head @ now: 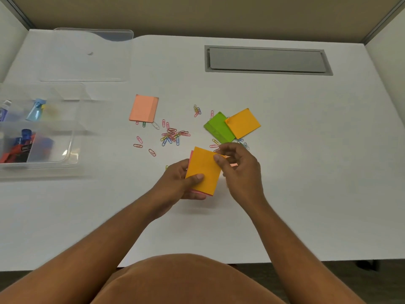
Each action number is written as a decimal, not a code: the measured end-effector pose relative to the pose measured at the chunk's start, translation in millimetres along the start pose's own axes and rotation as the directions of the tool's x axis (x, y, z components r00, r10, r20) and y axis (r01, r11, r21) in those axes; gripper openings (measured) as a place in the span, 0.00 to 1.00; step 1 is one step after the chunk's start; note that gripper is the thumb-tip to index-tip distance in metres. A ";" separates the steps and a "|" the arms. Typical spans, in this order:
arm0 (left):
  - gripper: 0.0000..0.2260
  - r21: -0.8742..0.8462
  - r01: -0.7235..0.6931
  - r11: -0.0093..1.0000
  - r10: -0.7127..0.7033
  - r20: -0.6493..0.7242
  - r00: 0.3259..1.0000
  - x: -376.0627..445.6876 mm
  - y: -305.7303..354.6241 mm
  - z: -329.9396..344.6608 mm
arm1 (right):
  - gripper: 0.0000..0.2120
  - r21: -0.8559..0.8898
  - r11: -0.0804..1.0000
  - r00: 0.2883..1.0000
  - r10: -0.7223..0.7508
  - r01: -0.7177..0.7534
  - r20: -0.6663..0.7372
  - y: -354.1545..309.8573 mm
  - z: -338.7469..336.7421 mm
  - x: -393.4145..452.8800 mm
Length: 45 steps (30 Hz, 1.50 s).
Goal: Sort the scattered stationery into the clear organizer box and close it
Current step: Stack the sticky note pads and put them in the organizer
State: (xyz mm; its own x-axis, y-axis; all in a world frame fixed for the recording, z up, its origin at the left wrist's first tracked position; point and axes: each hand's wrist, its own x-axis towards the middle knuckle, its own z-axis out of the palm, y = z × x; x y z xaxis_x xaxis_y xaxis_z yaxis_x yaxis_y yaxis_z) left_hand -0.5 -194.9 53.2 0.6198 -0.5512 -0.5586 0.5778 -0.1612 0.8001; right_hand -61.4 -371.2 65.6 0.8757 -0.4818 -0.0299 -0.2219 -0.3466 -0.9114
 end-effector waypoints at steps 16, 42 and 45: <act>0.19 -0.011 -0.041 0.999 0.039 -0.120 0.992 2.7 -11.5 -9.0 | 0.38 -0.384 0.824 0.892 0.452 -0.417 0.002 55.9 -19.2 11.7; 0.14 -0.143 -0.086 0.986 0.050 -0.239 0.970 -9.4 2.1 -24.9 | 0.11 -0.240 0.970 0.999 -0.029 0.035 0.026 14.6 10.0 53.6; 0.15 -0.166 -0.096 0.982 0.047 -0.275 0.960 -10.6 0.1 -32.5 | 0.21 -0.530 0.847 0.999 0.033 -0.051 -0.043 41.1 -5.4 114.1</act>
State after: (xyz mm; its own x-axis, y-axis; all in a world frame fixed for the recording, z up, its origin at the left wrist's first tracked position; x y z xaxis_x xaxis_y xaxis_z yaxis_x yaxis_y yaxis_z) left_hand 10.3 -162.5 52.1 0.7684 -0.3117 -0.5589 0.5959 0.0299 0.8025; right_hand 27.1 -444.7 26.9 0.8486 -0.5274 -0.0426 -0.4597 -0.6950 -0.5528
